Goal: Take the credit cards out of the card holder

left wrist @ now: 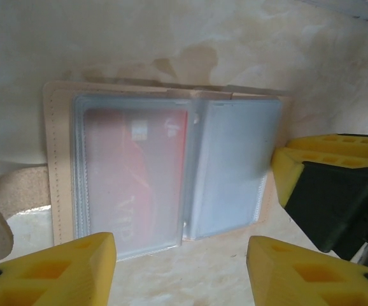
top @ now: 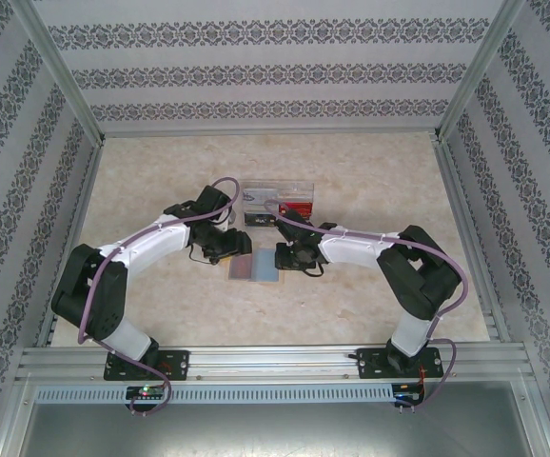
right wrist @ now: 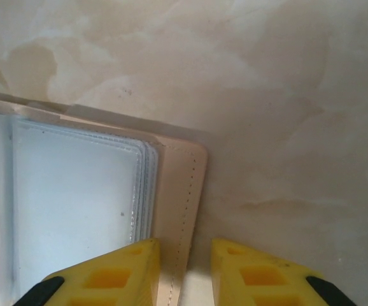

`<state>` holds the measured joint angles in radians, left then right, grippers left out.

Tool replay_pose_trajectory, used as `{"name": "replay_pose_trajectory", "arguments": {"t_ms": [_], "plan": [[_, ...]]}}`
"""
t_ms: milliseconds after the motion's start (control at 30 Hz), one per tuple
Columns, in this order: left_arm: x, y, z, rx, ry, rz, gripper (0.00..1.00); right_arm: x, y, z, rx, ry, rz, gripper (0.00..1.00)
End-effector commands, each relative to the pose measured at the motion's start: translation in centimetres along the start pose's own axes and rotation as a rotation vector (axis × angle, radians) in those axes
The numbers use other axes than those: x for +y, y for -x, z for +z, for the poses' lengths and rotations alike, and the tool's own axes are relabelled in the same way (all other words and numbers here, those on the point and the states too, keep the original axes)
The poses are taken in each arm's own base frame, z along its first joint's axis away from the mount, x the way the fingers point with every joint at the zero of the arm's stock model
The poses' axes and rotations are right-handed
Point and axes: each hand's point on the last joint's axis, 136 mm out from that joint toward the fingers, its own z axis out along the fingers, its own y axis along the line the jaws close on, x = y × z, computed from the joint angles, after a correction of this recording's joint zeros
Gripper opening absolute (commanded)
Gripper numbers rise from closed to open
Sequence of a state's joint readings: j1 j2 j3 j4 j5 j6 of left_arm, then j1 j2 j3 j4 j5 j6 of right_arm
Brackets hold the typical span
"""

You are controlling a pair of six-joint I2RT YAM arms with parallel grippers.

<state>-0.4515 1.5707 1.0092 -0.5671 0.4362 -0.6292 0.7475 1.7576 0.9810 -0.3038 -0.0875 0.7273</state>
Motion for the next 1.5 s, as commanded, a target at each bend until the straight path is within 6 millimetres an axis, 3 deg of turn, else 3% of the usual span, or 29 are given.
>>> {"name": "replay_pose_trajectory", "arguments": {"t_ms": [0, 200, 733, 1200, 1467], "plan": [[1.2, -0.8, 1.2, 0.028, 0.042, -0.025, 0.57, 0.7, -0.6, -1.3, -0.003, 0.010, -0.022, 0.30], [1.7, -1.0, 2.4, 0.059, 0.050, -0.029, 0.56, 0.8, -1.8, -0.4, 0.027, 0.004, -0.028, 0.29], [3.2, -1.8, 4.1, 0.098, 0.087, -0.035, 0.56, 0.6, -2.7, 0.9, 0.056, -0.019, -0.023, 0.29], [0.7, -1.8, 3.8, 0.099, -0.039, 0.015, 0.56, 0.6, -2.9, 1.3, 0.071, -0.024, -0.017, 0.30], [-1.2, -1.6, 2.6, 0.083, -0.094, 0.059, 0.64, 0.5, -2.9, 1.4, 0.072, -0.028, -0.016, 0.30]]}}
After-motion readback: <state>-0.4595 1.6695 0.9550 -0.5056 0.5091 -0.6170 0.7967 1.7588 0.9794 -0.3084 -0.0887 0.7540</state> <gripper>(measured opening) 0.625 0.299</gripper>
